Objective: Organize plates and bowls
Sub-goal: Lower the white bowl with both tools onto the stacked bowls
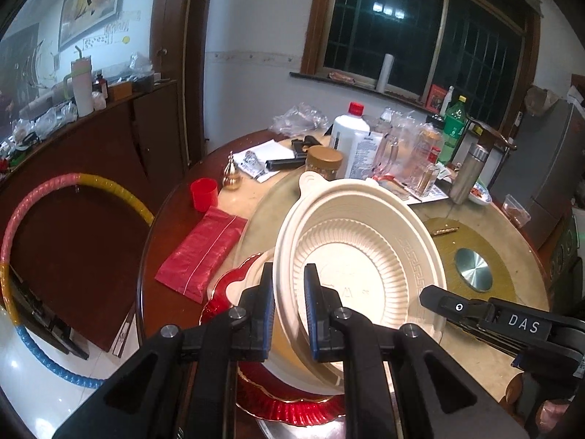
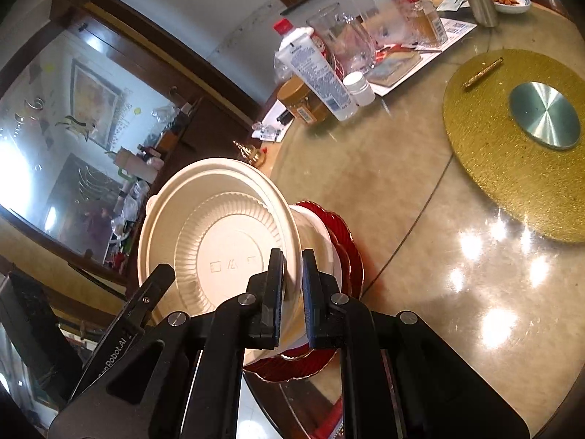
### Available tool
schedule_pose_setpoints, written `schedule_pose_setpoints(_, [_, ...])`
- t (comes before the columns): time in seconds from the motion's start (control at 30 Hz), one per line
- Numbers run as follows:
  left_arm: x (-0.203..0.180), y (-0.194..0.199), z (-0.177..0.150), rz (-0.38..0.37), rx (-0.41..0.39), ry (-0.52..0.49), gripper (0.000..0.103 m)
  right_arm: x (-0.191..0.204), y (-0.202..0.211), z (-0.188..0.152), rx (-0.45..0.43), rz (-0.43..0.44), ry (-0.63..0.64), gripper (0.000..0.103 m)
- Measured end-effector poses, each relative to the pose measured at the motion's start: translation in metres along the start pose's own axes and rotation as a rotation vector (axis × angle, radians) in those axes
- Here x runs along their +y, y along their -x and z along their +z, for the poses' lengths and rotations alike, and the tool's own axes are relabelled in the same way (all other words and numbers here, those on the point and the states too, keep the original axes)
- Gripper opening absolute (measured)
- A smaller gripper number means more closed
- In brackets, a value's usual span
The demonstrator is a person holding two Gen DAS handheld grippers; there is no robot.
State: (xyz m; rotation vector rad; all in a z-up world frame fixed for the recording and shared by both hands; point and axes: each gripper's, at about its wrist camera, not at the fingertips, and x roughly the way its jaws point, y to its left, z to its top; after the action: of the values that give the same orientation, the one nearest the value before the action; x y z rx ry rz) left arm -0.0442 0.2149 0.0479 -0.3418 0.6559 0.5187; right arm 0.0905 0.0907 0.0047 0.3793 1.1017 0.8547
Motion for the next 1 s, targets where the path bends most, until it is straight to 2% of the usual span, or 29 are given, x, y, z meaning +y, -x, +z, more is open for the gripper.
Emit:
schedule_pose_setpoints(0.5, [0.013,-0.008,-0.004,0.019,0.034,0.024,0.013,0.003,-0.024,-0.001,0.055,-0.034,0.014,0.01])
schedule_pose_setpoints(0.9, [0.016,-0.012,-0.004,0.027,0.032,0.029,0.013,0.006,-0.027,-0.001,0.06,-0.049,0.032,0.01])
schedule_pose_setpoints(1.0, [0.017,-0.012,-0.004,0.021,0.033,0.051,0.017,0.005,-0.029,0.0,0.063,-0.043,0.027,0.011])
